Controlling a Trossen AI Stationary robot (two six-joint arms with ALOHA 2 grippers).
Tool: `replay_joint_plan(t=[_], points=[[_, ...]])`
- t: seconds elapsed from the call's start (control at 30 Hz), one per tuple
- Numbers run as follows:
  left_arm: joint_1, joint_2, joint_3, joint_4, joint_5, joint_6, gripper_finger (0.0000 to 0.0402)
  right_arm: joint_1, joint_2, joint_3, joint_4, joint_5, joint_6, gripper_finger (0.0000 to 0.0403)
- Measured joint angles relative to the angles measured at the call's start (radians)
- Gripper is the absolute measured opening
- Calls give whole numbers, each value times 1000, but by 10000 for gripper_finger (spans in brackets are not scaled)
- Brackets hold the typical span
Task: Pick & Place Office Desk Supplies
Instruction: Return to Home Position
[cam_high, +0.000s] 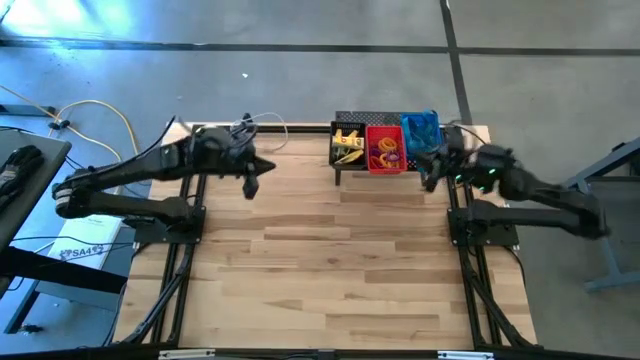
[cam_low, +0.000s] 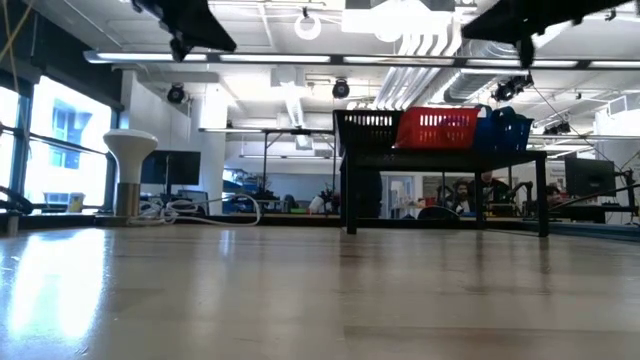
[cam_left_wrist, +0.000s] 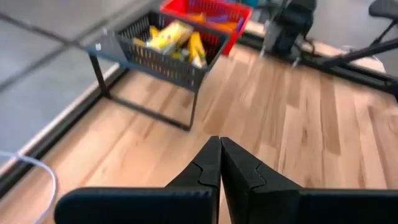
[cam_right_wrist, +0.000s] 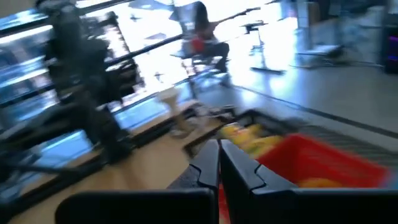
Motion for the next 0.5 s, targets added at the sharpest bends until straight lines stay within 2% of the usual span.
replay_joint_plan(t=[0.2, 0.33, 0.43, 0.5], points=[[-109, -153, -144, 96, -147, 58, 0, 208, 133, -141, 332, 12, -122, 2], [-96, -219, -230, 123, -109, 62, 0, 329, 212, -172, 380, 87, -164, 2], [-83, -244, -288, 123, -75, 65, 0, 411, 265, -184, 361, 153, -143, 2], [-78, -255, -318, 143, -65, 65, 0, 468, 302, -193, 352, 162, -121, 2]])
